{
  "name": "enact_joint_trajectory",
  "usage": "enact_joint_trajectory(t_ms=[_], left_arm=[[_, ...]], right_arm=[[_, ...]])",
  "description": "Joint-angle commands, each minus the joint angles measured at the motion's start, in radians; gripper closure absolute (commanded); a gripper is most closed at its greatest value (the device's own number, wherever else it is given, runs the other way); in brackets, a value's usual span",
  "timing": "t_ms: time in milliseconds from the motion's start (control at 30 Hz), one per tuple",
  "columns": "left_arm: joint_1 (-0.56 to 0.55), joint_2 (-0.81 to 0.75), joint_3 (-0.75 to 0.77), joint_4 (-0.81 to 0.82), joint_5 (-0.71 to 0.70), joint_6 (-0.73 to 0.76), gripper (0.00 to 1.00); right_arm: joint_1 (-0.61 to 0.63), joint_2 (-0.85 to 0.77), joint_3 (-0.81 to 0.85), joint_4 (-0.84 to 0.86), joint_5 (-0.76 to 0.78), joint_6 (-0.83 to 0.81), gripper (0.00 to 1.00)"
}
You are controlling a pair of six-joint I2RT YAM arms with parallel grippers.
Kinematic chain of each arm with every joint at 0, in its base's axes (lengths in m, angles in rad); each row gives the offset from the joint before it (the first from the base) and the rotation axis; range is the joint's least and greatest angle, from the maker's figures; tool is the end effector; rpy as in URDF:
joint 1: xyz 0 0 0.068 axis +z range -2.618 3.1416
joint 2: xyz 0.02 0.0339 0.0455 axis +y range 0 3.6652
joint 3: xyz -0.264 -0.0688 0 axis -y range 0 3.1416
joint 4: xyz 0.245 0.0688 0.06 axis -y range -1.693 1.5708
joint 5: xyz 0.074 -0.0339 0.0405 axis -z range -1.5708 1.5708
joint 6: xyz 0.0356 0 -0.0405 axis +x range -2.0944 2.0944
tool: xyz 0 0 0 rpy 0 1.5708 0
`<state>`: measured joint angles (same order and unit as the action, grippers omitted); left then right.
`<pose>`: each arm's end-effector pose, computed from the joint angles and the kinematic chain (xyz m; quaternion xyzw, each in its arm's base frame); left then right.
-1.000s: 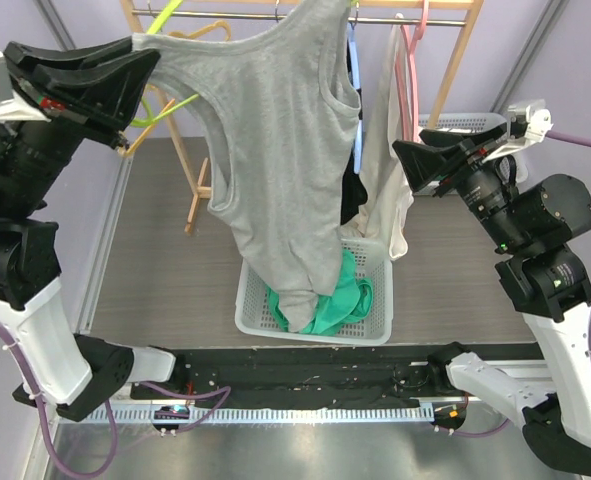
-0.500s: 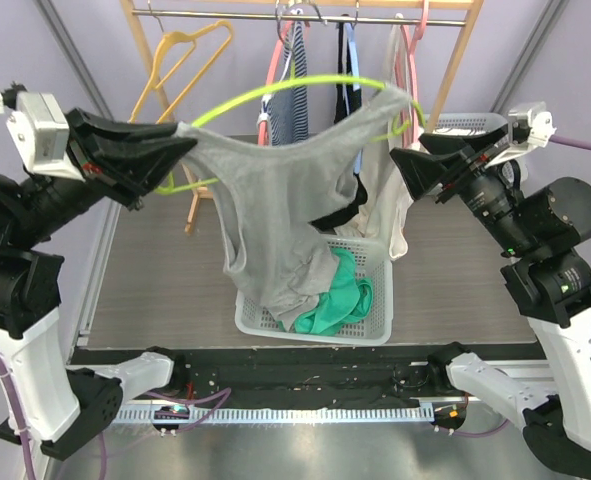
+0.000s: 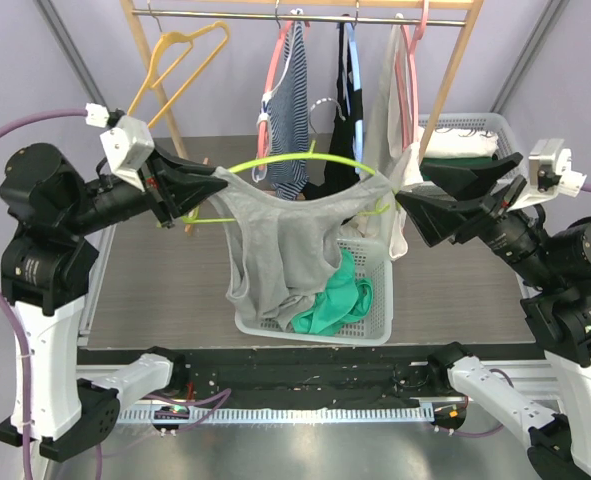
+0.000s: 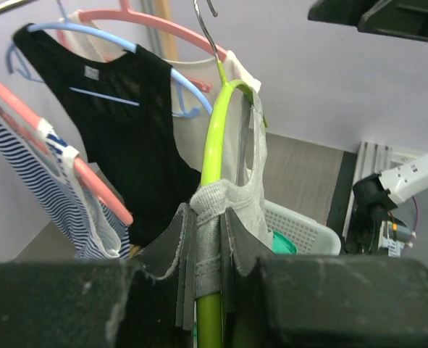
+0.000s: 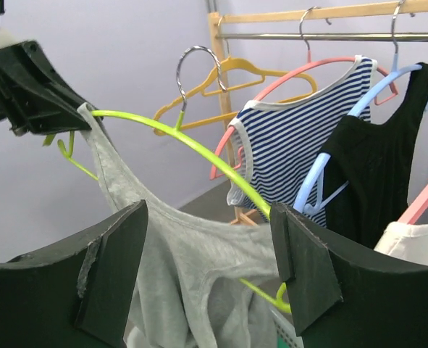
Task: Remove the tank top from the hanger
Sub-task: Pick up the hanger from the clothesline.
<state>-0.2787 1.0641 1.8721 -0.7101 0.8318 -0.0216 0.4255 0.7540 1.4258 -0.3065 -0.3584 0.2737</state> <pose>0.1036 -0.0570 0.5725 0.3756 0.5710 -0.3697 0.6295 0.0697 0.0453 0.5320 -0.1887 0.5451 0.3726 0.7269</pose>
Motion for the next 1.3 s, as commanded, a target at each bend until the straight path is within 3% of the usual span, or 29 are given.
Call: enact_joint_trajectory(t_ms=[0,133,333,700,933,1000,1100,1167,1200,1267], left_arm=[[0.006,-0.012,0.03,-0.021,0.153,0.103,1.0],[0.004,0.005,0.048,-0.058,0.263,0.132,1.0],[0.004,0.026,0.093,-0.071,0.302,0.153,1.0],[0.006,0.053,0.128,-0.077,0.337,0.15,1.0],[0.006,0.059,0.136,-0.039,0.351,0.103,1.0],[0.006,0.063,0.143,-0.022,0.349,0.091,1.0],[0.006,0.071,0.154,-0.011,0.343,0.078,1.0],[0.006,0.073,0.16,-0.008,0.343,0.069,1.0],[0.006,0.074,0.162,-0.005,0.337,0.066,0.98],[0.006,0.074,0.165,0.004,0.314,0.048,0.77]], right_arm=[[0.002,0.068,0.071,-0.107,-0.155,-0.146,0.24],[0.006,0.125,0.145,-0.157,-0.325,-0.22,0.23],[0.004,0.205,0.209,-0.22,-0.496,-0.257,0.23],[0.006,0.24,0.171,-0.157,-0.639,-0.194,0.28],[0.006,0.263,0.174,-0.135,-0.646,-0.168,0.58],[0.004,0.263,0.173,-0.14,-0.645,-0.171,0.63],[0.006,0.269,0.176,-0.146,-0.637,-0.174,0.78],[0.006,0.269,0.179,-0.151,-0.623,-0.176,0.94],[0.006,0.268,0.183,-0.149,-0.616,-0.179,0.99],[0.007,0.266,0.188,-0.154,-0.584,-0.186,0.99]])
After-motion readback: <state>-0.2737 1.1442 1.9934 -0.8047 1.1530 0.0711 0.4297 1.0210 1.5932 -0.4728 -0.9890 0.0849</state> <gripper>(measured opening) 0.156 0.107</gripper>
